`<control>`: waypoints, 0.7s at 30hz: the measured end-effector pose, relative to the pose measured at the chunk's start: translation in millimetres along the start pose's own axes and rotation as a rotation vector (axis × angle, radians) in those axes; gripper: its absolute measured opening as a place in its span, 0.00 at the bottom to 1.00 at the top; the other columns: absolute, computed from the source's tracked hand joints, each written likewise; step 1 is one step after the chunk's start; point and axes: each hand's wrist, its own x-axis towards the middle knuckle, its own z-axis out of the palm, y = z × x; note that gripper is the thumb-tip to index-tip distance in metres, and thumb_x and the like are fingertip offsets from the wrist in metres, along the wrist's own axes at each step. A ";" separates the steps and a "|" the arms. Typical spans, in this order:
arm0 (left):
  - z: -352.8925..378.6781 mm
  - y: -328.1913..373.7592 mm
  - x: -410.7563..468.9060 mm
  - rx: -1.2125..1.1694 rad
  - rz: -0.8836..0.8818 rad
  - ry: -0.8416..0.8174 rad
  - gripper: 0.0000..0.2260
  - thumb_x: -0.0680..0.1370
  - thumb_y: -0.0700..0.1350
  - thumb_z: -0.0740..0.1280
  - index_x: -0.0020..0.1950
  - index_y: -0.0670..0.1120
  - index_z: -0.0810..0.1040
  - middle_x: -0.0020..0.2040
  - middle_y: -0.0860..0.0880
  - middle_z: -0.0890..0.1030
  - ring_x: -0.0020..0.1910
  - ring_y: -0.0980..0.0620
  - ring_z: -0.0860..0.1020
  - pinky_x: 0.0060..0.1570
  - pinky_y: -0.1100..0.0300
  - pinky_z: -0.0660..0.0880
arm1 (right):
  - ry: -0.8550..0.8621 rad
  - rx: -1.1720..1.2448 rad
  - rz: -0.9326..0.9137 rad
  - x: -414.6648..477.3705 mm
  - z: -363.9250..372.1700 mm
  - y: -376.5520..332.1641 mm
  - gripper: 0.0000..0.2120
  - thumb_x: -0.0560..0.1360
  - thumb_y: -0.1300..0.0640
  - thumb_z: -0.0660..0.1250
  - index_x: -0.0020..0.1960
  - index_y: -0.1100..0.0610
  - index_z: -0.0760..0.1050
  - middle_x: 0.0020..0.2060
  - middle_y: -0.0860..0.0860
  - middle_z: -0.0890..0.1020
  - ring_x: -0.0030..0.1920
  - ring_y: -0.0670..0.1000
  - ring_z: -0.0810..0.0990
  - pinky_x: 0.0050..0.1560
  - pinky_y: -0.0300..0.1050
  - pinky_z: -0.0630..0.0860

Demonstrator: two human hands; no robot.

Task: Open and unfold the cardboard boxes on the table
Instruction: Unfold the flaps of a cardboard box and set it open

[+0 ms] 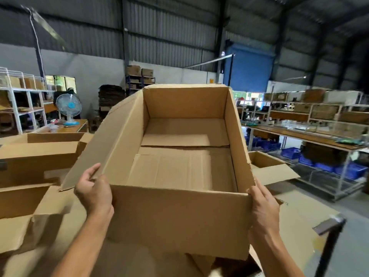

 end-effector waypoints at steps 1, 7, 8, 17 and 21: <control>16.7 -2.1 -3.0 -0.008 0.001 -0.022 0.16 0.76 0.34 0.63 0.59 0.49 0.80 0.56 0.48 0.79 0.55 0.50 0.78 0.46 0.62 0.78 | 0.029 -0.010 -0.017 7.6 -10.6 -4.3 0.23 0.81 0.53 0.62 0.76 0.52 0.69 0.69 0.55 0.76 0.61 0.56 0.77 0.48 0.44 0.77; 128.8 -15.3 -53.5 -0.043 0.037 -0.275 0.18 0.78 0.38 0.62 0.67 0.48 0.78 0.58 0.50 0.79 0.56 0.50 0.77 0.43 0.66 0.73 | 0.234 -0.029 -0.115 54.8 -90.4 -42.0 0.35 0.68 0.45 0.61 0.76 0.51 0.69 0.66 0.50 0.77 0.53 0.50 0.76 0.40 0.40 0.70; 146.6 -17.9 -65.8 -0.052 0.038 -0.335 0.18 0.79 0.40 0.62 0.68 0.48 0.77 0.59 0.50 0.79 0.56 0.51 0.77 0.44 0.67 0.72 | 0.260 -0.020 -0.126 62.8 -105.5 -48.1 0.34 0.69 0.46 0.61 0.75 0.50 0.69 0.65 0.48 0.78 0.49 0.47 0.75 0.38 0.40 0.70; 302.7 -60.2 -188.8 -0.116 -0.075 -0.550 0.17 0.81 0.43 0.63 0.70 0.48 0.76 0.63 0.52 0.77 0.62 0.50 0.75 0.59 0.58 0.75 | 0.541 0.025 -0.143 145.5 -244.9 -56.4 0.24 0.79 0.54 0.63 0.74 0.50 0.70 0.63 0.47 0.78 0.44 0.47 0.77 0.33 0.41 0.73; 374.1 -77.5 -243.9 -0.106 -0.126 -0.628 0.16 0.82 0.45 0.62 0.70 0.48 0.76 0.67 0.52 0.77 0.65 0.49 0.75 0.67 0.49 0.72 | 0.613 0.056 -0.124 186.3 -303.0 -55.9 0.18 0.76 0.55 0.64 0.65 0.46 0.75 0.53 0.46 0.78 0.39 0.44 0.75 0.31 0.37 0.72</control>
